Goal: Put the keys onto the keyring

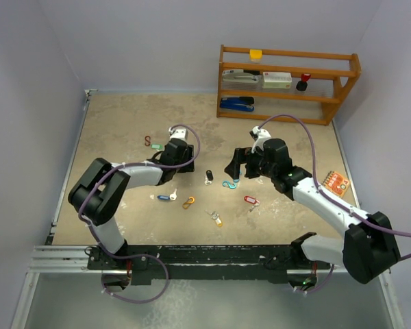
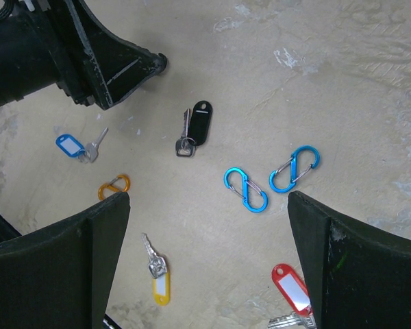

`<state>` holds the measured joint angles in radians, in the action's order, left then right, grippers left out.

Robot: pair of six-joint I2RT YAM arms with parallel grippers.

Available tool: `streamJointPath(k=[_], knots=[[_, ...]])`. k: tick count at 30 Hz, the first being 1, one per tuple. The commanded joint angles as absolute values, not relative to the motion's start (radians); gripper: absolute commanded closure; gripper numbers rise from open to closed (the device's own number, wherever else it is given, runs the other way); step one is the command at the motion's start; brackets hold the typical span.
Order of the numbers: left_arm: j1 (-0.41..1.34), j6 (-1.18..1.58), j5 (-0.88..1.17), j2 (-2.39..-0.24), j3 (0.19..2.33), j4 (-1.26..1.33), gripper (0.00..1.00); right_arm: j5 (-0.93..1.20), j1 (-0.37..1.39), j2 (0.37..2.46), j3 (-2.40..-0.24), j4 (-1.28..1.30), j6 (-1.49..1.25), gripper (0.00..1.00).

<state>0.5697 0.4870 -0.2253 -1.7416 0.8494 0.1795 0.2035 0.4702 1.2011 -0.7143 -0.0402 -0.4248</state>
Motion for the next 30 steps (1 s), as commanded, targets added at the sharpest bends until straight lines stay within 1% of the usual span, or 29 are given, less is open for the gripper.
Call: streamJointPath(k=[1,15,30], knots=[[0.557,0.487,-0.208,-1.757,0.888,0.221,0.42,0.205,0.467,1.166,-0.746,-0.048,-0.406,0.01],[0.556,0.527,-0.095,-1.744,0.840,0.269,0.42,0.210,0.468,1.182,-0.746,-0.052,-0.407,0.01],[0.606,0.585,-0.084,-1.705,0.743,0.285,0.42,0.213,0.468,1.180,-0.743,-0.053,-0.412,0.01]])
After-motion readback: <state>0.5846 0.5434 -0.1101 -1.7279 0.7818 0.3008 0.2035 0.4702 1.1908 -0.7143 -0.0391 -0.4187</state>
